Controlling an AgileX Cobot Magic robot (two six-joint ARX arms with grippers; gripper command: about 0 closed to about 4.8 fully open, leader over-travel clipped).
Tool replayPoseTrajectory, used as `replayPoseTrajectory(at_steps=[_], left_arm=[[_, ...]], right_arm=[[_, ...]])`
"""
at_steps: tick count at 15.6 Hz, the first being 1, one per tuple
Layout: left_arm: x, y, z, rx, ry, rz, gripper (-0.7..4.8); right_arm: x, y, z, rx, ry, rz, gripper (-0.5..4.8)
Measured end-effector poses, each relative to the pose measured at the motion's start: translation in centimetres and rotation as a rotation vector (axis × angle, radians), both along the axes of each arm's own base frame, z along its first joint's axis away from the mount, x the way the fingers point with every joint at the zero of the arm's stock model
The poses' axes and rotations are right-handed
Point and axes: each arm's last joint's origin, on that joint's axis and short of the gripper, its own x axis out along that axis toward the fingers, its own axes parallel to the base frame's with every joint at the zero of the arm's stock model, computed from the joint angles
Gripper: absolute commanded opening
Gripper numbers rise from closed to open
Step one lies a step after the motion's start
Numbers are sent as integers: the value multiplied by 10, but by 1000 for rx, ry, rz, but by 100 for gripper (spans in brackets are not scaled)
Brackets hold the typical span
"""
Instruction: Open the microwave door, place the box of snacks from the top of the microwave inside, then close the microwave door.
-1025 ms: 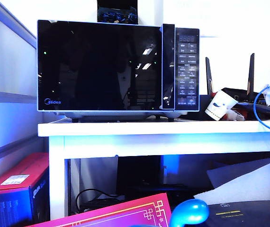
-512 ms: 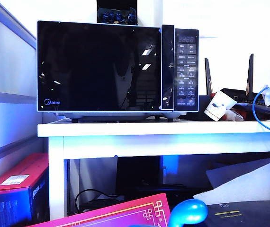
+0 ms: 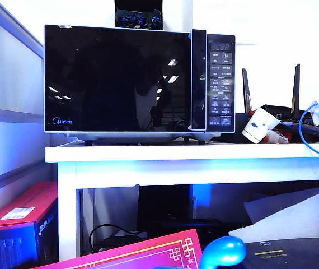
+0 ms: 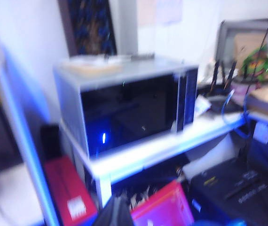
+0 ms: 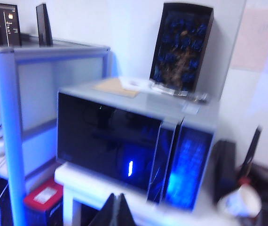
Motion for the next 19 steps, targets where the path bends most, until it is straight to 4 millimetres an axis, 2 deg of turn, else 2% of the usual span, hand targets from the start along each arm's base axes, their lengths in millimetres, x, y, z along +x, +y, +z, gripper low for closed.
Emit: replayPoseTrajectory(at_steps=[1, 2, 3, 5, 7, 9, 11, 16, 18, 19], left_arm=[[15, -8, -36, -6, 0, 3, -6], [28, -15, -50, -8, -2, 3, -6], [47, -25, -71, 2, 19, -10, -6], [97, -52, -99, 29, 74, -33, -6], [141, -75, -125, 1, 17, -36, -6], [169, -89, -154, -37, -58, -37, -6], [183, -96, -180, -41, -65, -37, -6], [201, -106, -252, -3, 150, -34, -5], [202, -106, -269, 21, 206, -32, -5], [202, -106, -270, 25, 223, -31, -5]], right_arm=[[5, 3, -42, 6, 18, 4, -6], [7, 4, -55, 10, 17, 4, -6], [8, 5, -78, 3, 38, 4, -6], [14, 9, -114, -12, 86, 3, -6], [20, 12, -140, 10, 130, -14, -6], [26, 14, -167, 15, 175, -54, -6], [30, 16, -186, 7, 207, -86, -6], [42, 23, -228, -58, 322, -106, -6], [45, 24, -241, -70, 361, -109, -6], [44, 24, -243, -83, 379, -111, -6]])
